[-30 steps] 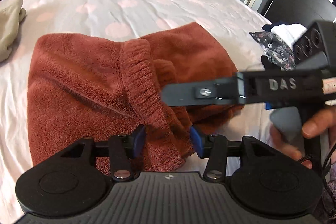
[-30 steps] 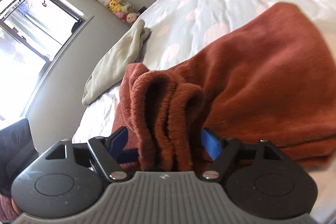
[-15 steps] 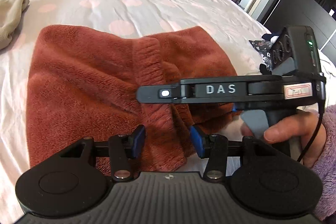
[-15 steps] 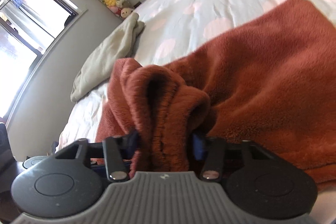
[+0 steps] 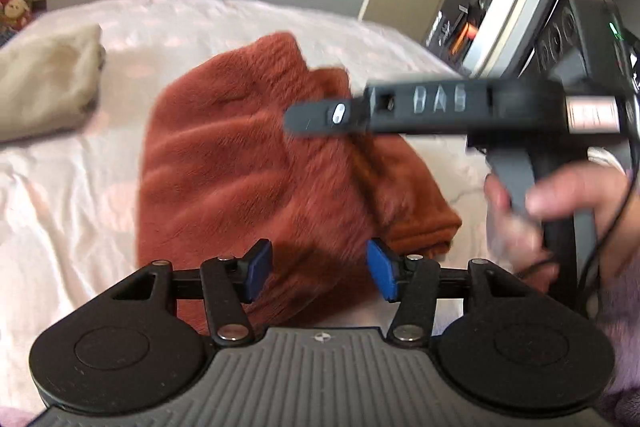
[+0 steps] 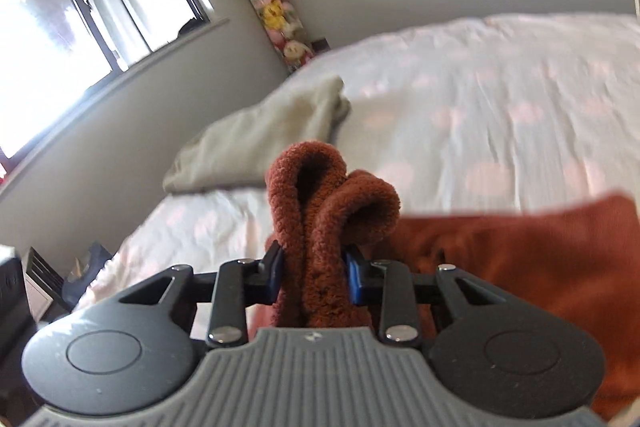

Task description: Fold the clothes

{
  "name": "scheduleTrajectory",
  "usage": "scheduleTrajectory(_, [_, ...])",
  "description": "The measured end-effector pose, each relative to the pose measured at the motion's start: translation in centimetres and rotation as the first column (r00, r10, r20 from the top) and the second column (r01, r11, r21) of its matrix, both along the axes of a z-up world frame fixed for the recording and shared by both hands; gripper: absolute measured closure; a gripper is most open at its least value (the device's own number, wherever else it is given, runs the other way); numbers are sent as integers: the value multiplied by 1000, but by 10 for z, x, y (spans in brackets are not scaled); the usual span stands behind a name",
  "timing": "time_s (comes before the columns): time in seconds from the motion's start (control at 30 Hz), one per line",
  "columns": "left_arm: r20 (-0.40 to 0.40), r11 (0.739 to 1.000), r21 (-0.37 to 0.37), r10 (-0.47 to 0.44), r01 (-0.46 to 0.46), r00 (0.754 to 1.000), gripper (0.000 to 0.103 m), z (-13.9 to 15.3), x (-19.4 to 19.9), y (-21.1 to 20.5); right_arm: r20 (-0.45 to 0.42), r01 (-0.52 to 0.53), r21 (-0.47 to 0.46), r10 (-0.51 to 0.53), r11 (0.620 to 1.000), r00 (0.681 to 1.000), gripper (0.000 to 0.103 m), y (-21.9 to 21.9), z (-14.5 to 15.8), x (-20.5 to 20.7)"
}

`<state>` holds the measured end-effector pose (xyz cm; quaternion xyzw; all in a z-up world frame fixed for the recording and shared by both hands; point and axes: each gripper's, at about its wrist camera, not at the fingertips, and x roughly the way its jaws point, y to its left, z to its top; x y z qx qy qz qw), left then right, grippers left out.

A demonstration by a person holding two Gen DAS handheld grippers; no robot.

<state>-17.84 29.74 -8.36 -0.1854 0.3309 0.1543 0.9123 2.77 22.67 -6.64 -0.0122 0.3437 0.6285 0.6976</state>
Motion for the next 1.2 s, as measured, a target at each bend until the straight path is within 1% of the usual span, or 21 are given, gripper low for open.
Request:
scheduleTrajectory(0.07, [14, 999, 33, 16, -16, 1000, 52, 7, -7, -2, 19, 1, 36, -1, 999, 1000, 70, 0, 26, 6])
scheduleTrajectory(0.13, [23, 998, 51, 30, -31, 999, 51, 10, -14, -3, 39, 8, 70, -11, 997, 999, 70, -1, 52, 12])
scheduleTrajectory(0.23, [27, 997, 48, 64, -65, 998, 50, 10, -22, 1, 55, 27, 98, -33, 995, 998, 70, -5, 83, 25])
scheduleTrajectory(0.33, [34, 996, 37, 77, -78, 996, 50, 11, -26, 8, 67, 52, 101, -59, 994, 996, 70, -15, 101, 40])
scheduleTrajectory(0.43, [36, 997, 32, 72, -73, 997, 50, 11, -31, 10, 89, 95, 98, -104, 991, 991, 70, -32, 103, 60])
scheduleTrajectory(0.57, [22, 998, 25, 52, -53, 998, 50, 8, -24, 8, 74, 167, 69, -172, 984, 982, 70, -58, 83, 96])
scheduleTrajectory(0.7, [-9, 998, 16, 56, -56, 998, 50, 2, -11, 8, 38, 241, 5, -241, 970, 970, 70, -81, 45, 133])
scheduleTrajectory(0.8, [-40, 997, 6, 72, -72, 997, 50, -2, 4, 11, -18, 305, -53, -306, 951, 952, 70, -97, 11, 158])
scheduleTrajectory(0.9, [-62, 997, 2, 79, -79, 995, 51, -5, 24, 16, -57, 346, -109, -353, 932, 934, 70, -105, -23, 173])
scheduleTrajectory(1.03, [-105, 998, 30, 50, -47, 993, 65, -10, 58, 12, -100, 384, -160, -402, 909, 910, 70, -111, -54, 184])
scheduleTrajectory(1.13, [-163, 999, 41, 19, -13, 986, 67, -22, 80, 7, -131, 409, -196, -437, 891, 890, 67, -115, -75, 192])
scheduleTrajectory(1.2, [-213, 999, 35, 10, -3, 977, 67, -36, 90, 6, -150, 425, -220, -461, 878, 875, 63, -118, -89, 197])
